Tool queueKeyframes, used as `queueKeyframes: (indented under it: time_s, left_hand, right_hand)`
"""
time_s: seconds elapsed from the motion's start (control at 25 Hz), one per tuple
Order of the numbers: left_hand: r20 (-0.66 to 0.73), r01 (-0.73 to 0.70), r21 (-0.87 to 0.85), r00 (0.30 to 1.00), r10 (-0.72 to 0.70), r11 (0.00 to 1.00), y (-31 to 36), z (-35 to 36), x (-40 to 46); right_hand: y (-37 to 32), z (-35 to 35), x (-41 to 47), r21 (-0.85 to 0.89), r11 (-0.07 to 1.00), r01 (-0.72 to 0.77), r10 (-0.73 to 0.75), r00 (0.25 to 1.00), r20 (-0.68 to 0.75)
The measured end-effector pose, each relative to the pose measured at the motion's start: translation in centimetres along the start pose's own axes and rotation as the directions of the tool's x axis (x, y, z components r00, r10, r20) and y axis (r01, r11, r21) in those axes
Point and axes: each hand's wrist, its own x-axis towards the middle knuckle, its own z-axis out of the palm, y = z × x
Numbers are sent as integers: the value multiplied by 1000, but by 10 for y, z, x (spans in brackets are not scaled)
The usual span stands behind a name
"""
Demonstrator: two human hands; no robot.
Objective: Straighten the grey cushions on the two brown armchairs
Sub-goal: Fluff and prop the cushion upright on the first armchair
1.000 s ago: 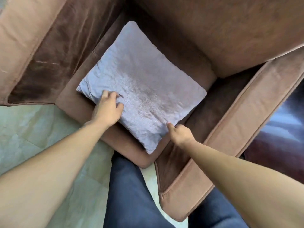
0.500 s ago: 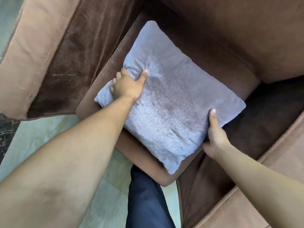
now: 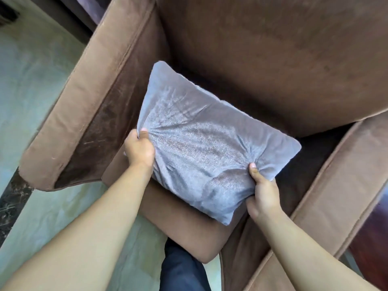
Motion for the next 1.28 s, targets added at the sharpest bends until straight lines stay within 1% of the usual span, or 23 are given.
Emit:
queueKeyframes:
  time_s: [0.08,0.12,0.16,0.2,0.28,0.36,0.44,0.52,0.6,0.64,0.68,0.72,0.76,0.8,0.84,0.88,0.92,0.96,1.0,1.04,1.12,1.16,1.28]
  left_hand:
    - [46,13,-241,999,-2,970,31,3,4]
    - [71,23,-325,997,1,945,43,5,9]
    - [91,32,-374,996,2,927,54,7,14]
    - [112,48,-379,994,-6,924,62,9,19]
    - [160,101,-334,986,-49,937,70,14,26]
    - [222,162,-288,970,-98,944,77,18,20]
    - [272,188,-288,956,-109,939,83,22,17]
    - [296,189,-269,949,-106,944,94,27,13]
    - [338,126,-182,939,-58,975,105,35,7]
    - [365,21,-65,931,5,998,108,41,5]
    - [389,-117,79,918,77,990,111,47,1]
    - [397,-265,215,903,164,940,111,54,-2]
    - [395,-418,313,874,284,852,114,61,-6]
    - [399,-572,367,809,431,734,121,68,-9]
    - [431,-710,381,703,565,593,132,75,-13]
    - [497,-807,375,591,636,456,146,82,-15]
    - [571,-856,366,516,638,365,161,91,-14]
    - [634,-872,377,489,599,313,177,101,-14]
    - [674,-866,417,498,545,277,190,111,-14]
    - [690,-847,479,527,496,232,199,120,-14]
    - [692,-807,582,554,462,97,209,131,-12]
    - [687,-797,601,552,472,57,210,132,-12]
    - [619,-801,596,504,603,58,209,121,-14]
  right_hand:
    - [-27,10,4,31,992,120,-122,991,60]
    - [-41,15,6,18,983,181,-182,978,99]
    - [-52,18,11,-10,973,230,-226,965,132]
    - [-62,20,16,-61,962,265,-254,956,149]
    - [-76,17,29,-223,930,293,-272,955,119]
    - [-83,11,39,-355,893,275,-259,961,92]
    - [-88,8,47,-357,899,254,-227,967,116]
    - [-96,9,52,-356,895,270,-228,961,156]
    - [-106,13,54,-382,867,320,-273,946,175]
    - [-110,17,54,-393,856,336,-290,941,175]
    - [-114,21,54,-398,849,347,-301,937,175]
    - [-118,25,54,-403,843,356,-315,934,167]
    - [-122,29,54,-403,837,371,-339,928,152]
    - [-126,31,55,-408,826,388,-367,921,133]
    - [-130,33,58,-414,813,410,-397,910,122]
    - [-134,35,59,-422,798,430,-418,900,127]
    - [-137,35,61,-426,785,449,-433,890,142]
    - [-139,35,62,-422,780,462,-440,885,156]
    - [-139,34,64,-412,776,477,-450,877,167]
    - [-140,33,64,-404,771,493,-463,869,176]
    - [-141,30,61,-399,746,533,-499,845,195]
    - [-141,28,58,-394,737,549,-510,835,209]
    - [-141,23,49,-393,731,557,-506,830,236]
